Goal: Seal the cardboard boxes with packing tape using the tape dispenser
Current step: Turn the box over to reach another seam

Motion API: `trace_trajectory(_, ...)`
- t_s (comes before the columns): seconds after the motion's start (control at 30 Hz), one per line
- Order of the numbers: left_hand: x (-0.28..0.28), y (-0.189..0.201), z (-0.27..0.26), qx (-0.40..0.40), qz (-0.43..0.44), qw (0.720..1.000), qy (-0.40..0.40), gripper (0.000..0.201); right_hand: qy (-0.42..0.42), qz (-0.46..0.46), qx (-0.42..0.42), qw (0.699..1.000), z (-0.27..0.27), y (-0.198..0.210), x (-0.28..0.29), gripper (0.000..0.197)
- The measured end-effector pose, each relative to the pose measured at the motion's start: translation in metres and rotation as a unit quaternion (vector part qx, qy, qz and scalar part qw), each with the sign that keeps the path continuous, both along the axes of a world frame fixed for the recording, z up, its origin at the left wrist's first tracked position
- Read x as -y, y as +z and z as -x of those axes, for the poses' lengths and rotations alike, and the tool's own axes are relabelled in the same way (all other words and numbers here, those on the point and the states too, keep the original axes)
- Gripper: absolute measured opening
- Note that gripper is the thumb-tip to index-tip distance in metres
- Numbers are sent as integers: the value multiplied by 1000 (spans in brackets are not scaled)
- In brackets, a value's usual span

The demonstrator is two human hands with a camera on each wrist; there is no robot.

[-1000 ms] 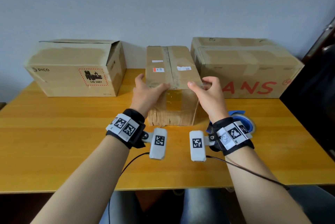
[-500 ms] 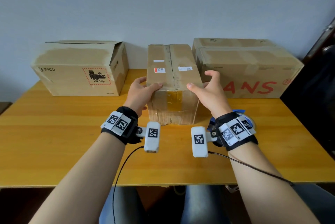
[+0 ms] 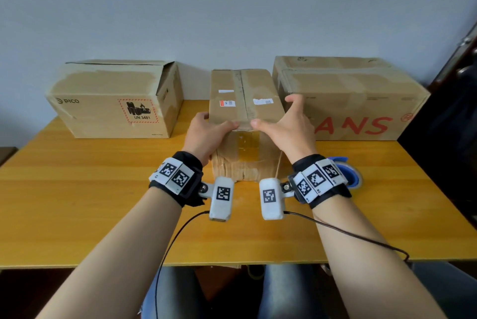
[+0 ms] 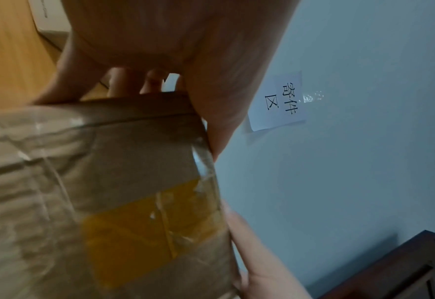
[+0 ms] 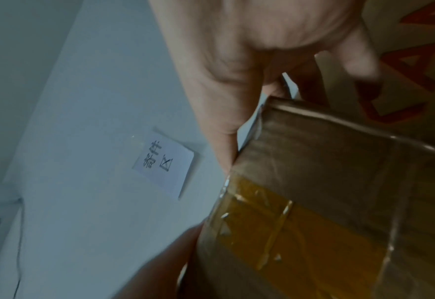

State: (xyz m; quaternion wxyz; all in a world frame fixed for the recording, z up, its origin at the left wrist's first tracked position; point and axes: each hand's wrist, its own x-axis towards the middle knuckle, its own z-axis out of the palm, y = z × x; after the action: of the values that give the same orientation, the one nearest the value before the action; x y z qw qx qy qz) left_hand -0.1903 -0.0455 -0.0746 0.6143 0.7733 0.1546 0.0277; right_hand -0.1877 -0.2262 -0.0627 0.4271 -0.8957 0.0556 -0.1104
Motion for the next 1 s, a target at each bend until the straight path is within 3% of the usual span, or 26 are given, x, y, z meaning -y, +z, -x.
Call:
trace_trajectory(0.13, -14, -3, 4, 8, 50, 999, -18, 71, -12, -119, 19, 993, -3, -12, 15, 75)
trace_trajectory(0.3, -21, -10, 9, 24, 115, 993, -21, 59, -15, -200, 44, 979, 2, -27, 20, 54)
trace_trajectory(0.6, -24, -15, 7, 27, 120, 992, -27, 53, -17, -337, 52, 940, 4, -46, 18, 33)
trace_trajectory(1.0, -22, -18, 3, 32, 122, 992, -19, 56, -38, -330, 64, 941, -16, -49, 12, 18)
